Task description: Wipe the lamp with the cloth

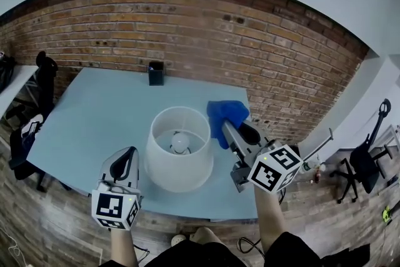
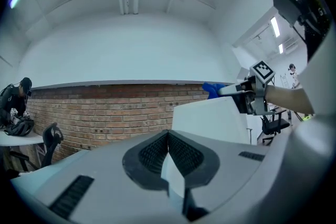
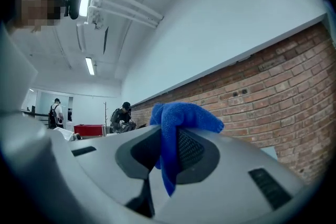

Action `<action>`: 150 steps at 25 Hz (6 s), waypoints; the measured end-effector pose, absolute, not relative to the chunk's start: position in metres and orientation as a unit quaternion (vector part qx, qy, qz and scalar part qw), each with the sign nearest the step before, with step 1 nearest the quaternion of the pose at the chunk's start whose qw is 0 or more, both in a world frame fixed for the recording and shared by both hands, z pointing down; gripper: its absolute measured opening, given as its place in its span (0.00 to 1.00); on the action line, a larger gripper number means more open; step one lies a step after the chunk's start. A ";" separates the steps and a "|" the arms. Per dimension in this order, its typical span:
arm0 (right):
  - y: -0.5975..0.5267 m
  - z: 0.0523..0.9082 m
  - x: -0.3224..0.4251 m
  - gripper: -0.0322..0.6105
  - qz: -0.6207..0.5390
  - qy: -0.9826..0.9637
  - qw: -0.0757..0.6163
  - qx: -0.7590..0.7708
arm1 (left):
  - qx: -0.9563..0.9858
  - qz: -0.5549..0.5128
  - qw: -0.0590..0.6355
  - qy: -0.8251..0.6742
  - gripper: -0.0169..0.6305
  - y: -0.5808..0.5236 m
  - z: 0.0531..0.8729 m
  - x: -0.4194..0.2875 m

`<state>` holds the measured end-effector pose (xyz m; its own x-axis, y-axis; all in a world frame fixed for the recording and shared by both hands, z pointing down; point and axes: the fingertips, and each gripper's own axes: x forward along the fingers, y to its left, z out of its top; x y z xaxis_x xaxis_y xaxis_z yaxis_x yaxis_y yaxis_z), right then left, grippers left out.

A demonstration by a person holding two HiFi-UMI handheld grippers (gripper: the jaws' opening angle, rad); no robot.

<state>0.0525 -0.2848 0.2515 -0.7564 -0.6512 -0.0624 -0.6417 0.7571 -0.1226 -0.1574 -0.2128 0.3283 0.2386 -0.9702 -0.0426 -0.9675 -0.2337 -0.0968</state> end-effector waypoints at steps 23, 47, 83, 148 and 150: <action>-0.323 0.367 0.077 0.14 -0.095 0.916 -0.088 -0.379 | -0.771 -0.018 0.006 0.636 0.04 -0.237 0.353 -0.171; -0.362 0.271 -0.030 0.14 -0.120 0.991 -0.058 -0.019 | -0.746 -0.028 0.003 0.665 0.04 -0.319 0.344 -0.201; -0.337 0.244 -0.113 0.14 -0.083 0.895 -0.129 0.419 | -0.708 -0.014 -0.030 0.706 0.04 -0.301 0.365 -0.214; -0.189 0.310 -0.154 0.14 -0.108 0.883 -0.033 -0.455 | -0.869 0.016 -0.007 0.495 0.04 -0.219 0.371 -0.239; -0.186 0.329 -0.152 0.14 -0.116 0.885 -0.026 -0.449 | -0.865 0.011 -0.009 0.501 0.04 -0.217 0.375 -0.243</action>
<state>-0.1523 -0.1858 0.3290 -0.5949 -0.7897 0.1500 -0.8016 0.5691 -0.1830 -0.2428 -0.2166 0.3745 0.4980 -0.8671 -0.0092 -0.8667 -0.4980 0.0270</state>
